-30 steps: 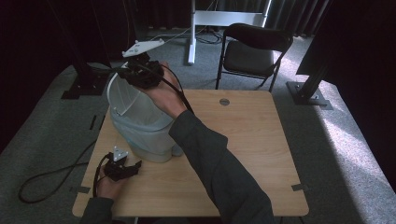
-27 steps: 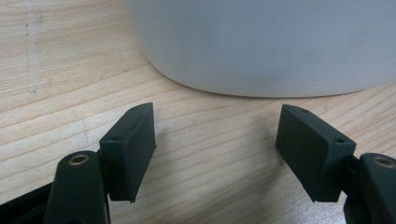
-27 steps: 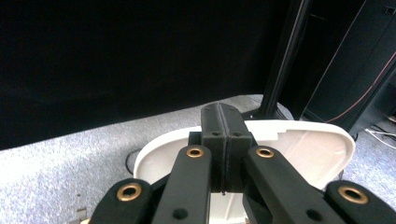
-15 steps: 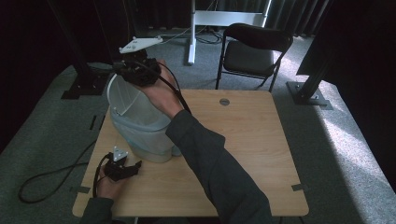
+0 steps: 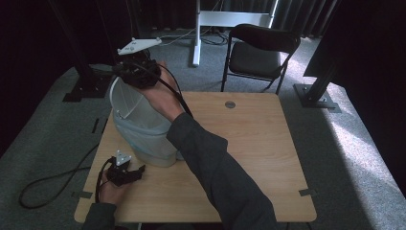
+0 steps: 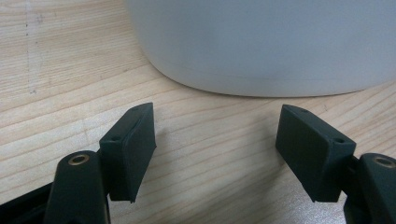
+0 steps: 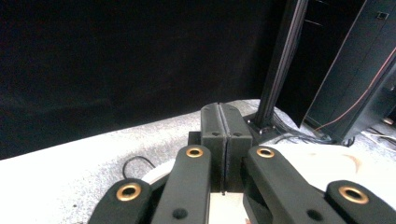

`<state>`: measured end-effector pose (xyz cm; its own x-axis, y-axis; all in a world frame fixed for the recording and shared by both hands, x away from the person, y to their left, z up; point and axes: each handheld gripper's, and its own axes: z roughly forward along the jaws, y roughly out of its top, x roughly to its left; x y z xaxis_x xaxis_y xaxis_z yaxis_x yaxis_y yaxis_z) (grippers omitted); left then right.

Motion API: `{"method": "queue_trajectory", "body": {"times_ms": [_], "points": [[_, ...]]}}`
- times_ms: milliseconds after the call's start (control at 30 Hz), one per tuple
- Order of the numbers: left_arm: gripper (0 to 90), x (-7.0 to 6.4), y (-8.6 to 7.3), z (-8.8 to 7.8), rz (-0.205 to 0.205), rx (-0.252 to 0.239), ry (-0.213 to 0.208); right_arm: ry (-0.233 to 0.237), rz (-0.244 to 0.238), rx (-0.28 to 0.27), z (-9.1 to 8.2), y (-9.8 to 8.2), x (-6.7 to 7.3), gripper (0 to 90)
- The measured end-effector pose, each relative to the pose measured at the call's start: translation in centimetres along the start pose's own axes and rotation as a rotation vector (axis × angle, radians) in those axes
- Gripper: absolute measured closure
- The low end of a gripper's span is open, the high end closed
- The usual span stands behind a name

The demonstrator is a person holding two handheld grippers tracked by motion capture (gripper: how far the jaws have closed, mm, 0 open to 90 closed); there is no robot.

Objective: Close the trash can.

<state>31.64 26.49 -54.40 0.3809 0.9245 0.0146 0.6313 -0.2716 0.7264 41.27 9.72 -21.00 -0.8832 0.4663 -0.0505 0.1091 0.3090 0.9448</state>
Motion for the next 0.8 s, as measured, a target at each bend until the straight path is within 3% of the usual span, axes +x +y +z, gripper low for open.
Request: {"method": "queue_trajectory", "body": {"times_ms": [367, 800], "points": [[28.7, -0.01, -0.01, -0.01, -0.001, 0.000, -0.001, -0.008, -0.007, 0.029, 0.44, -0.24, -0.05, 89.5], [28.7, -0.01, -0.01, -0.01, -0.001, 0.000, -0.001, -0.005, -0.025, 0.054, -0.25, -0.26, -0.15, 89.7]]}}
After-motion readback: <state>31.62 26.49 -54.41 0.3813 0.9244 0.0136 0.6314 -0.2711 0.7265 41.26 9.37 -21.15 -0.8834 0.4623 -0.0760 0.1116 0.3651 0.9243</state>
